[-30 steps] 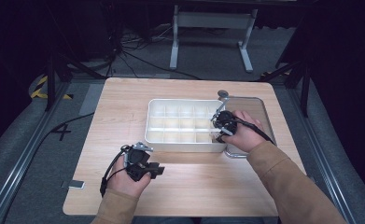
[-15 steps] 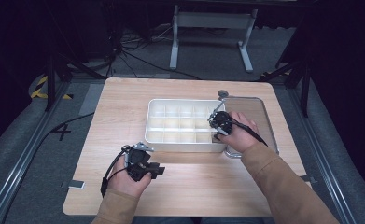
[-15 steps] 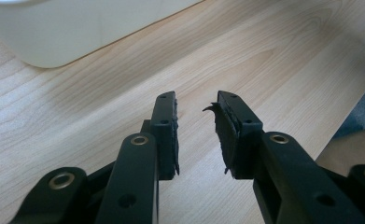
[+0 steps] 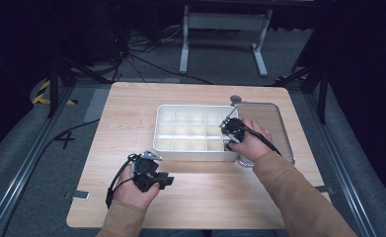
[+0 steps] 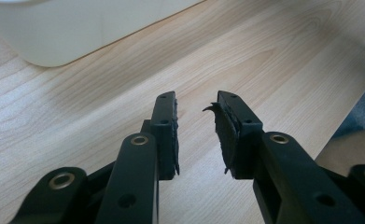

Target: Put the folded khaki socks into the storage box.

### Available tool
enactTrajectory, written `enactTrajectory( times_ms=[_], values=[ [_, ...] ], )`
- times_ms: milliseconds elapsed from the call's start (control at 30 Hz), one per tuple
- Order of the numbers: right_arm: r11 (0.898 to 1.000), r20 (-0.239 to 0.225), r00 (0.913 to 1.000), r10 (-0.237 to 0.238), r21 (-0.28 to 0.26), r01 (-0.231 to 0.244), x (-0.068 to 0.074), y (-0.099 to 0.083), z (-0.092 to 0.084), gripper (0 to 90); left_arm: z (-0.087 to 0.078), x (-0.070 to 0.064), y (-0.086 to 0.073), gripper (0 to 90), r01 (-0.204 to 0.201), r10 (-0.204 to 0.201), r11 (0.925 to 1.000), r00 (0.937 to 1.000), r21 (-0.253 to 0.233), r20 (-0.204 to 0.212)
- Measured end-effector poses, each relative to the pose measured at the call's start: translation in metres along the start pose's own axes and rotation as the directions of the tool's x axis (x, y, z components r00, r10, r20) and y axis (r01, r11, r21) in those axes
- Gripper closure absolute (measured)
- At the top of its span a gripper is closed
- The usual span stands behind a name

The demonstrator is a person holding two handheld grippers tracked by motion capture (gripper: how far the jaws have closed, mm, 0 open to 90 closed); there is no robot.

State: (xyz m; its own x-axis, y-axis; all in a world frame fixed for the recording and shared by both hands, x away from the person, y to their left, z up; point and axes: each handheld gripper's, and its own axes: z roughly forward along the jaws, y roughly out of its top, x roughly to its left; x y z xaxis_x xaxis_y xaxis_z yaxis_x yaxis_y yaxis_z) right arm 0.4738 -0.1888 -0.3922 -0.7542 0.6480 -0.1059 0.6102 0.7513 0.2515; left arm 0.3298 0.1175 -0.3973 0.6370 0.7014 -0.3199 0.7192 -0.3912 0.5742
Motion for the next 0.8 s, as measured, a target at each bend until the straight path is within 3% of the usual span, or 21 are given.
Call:
enactTrajectory(
  times_ms=[100, 133, 333, 367, 400, 433, 467, 500, 567, 600, 667, 800],
  values=[
    [0.999, -0.05, 0.9985, 0.023, -0.04, -0.025, -0.005, -0.01, -0.008, 68.5, 0.0, 0.0, -0.001, 69.3, 0.004, -0.004, 1.0, 1.0, -0.002, -0.003],
    [0.999, -0.05, 0.9985, 0.023, -0.04, -0.025, -0.005, -0.01, -0.008, 68.5, 0.0, 0.0, -0.001, 69.3, 0.004, -0.004, 1.0, 1.0, -0.002, -0.003],
    [0.981, -0.071, 0.9975, 0.005, -0.195, -0.018, 0.0, -0.028, -0.034, 61.6, -0.001, -0.001, -0.003, 69.3, -0.003, 0.003, 1.0, 1.0, -0.009, -0.002],
    [0.981, -0.071, 0.9975, 0.005, -0.195, -0.018, 0.0, -0.028, -0.034, 61.6, -0.001, -0.001, -0.003, 69.3, -0.003, 0.003, 1.0, 1.0, -0.009, -0.002],
    [0.967, -0.092, 0.9957, -0.002, -0.255, -0.022, 0.003, -0.035, -0.042, 60.2, -0.001, -0.001, -0.003, 69.4, -0.005, 0.005, 1.0, 1.0, -0.007, 0.002],
    [0.967, -0.092, 0.9957, -0.002, -0.255, -0.022, 0.003, -0.035, -0.042, 60.2, -0.001, -0.001, -0.003, 69.3, -0.005, 0.005, 1.0, 1.0, -0.007, 0.002],
    [0.955, -0.105, 0.9943, -0.021, -0.297, -0.011, 0.007, -0.042, -0.049, 57.8, -0.001, -0.002, -0.003, 69.1, -0.005, 0.005, 1.0, 1.0, -0.006, 0.005],
    [0.955, -0.105, 0.9943, -0.021, -0.297, -0.011, 0.007, -0.042, -0.049, 57.8, -0.001, -0.002, -0.003, 69.1, -0.012, 0.012, 0.9999, 0.9999, -0.005, 0.004],
    [0.938, -0.118, 0.9917, -0.05, -0.346, 0.006, 0.013, -0.054, -0.056, 55.4, -0.001, -0.002, -0.003, 68.8, -0.019, 0.019, 0.9998, 0.9998, 0.001, 0.011],
    [0.938, -0.118, 0.9917, -0.05, -0.346, 0.006, 0.013, -0.054, -0.056, 55.4, -0.001, -0.002, -0.003, 68.7, -0.019, 0.019, 0.9998, 0.9998, 0.001, 0.011],
    [0.922, -0.147, 0.9866, -0.071, -0.388, 0.009, 0.019, -0.067, -0.061, 53.9, 0.0, -0.002, -0.003, 68.6, -0.02, 0.02, 0.9998, 0.9997, 0.004, 0.011],
    [0.898, -0.199, 0.9758, -0.091, -0.44, -0.006, 0.026, -0.085, -0.066, 53.1, 0.002, -0.003, -0.002, 68.5, -0.021, 0.021, 0.9997, 0.9997, 0.009, 0.01]
  ],
)
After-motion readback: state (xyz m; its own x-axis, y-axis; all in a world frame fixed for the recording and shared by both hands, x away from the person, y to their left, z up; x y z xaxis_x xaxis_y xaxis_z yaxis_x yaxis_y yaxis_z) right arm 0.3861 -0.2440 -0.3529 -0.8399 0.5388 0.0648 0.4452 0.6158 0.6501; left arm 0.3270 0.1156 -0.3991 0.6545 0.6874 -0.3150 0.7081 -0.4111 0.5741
